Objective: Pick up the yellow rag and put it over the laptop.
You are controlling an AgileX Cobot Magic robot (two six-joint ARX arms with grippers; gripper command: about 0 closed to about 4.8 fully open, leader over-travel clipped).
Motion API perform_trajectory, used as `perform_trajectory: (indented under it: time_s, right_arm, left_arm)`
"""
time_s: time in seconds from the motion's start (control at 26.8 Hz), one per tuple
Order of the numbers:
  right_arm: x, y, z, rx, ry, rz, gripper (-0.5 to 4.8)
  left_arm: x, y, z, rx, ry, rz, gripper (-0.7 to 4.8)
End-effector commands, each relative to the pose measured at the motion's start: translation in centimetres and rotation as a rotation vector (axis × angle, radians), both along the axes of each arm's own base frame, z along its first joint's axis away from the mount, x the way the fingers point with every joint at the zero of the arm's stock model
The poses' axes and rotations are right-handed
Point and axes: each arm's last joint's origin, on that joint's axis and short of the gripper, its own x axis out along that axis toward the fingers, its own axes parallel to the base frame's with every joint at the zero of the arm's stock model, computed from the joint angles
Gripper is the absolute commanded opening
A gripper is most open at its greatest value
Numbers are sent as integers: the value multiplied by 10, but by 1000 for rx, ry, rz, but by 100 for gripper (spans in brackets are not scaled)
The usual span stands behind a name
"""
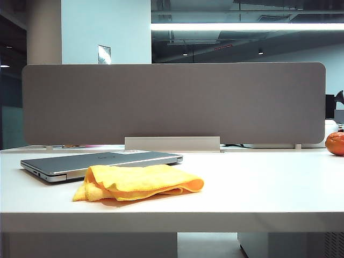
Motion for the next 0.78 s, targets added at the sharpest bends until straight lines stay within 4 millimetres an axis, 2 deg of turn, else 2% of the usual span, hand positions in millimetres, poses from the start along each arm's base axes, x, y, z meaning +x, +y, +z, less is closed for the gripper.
perform_trajectory:
  time_s: [0.04, 0.26, 0.41, 0.52, 0.78]
  right_arm:
    - [0, 0, 0, 2, -12, -2, -5]
    - [0, 0, 0, 2, -12, -3, -5]
    - [1, 0, 0, 2, -12, -7, -5]
    - [1, 0, 0, 2, -12, -7, -5]
    - [1, -1, 0, -1, -11, -24, -5]
  left_arm:
    - [6, -1, 16, -5, 5, -30, -6]
    - [25, -5, 41, -13, 31, -177, -6]
    - [55, -6, 53, -28, 128, -228, -4]
    - [75, -13, 52, -32, 209, -266, 82]
    - [99, -43, 34, 4, 335, -317, 110]
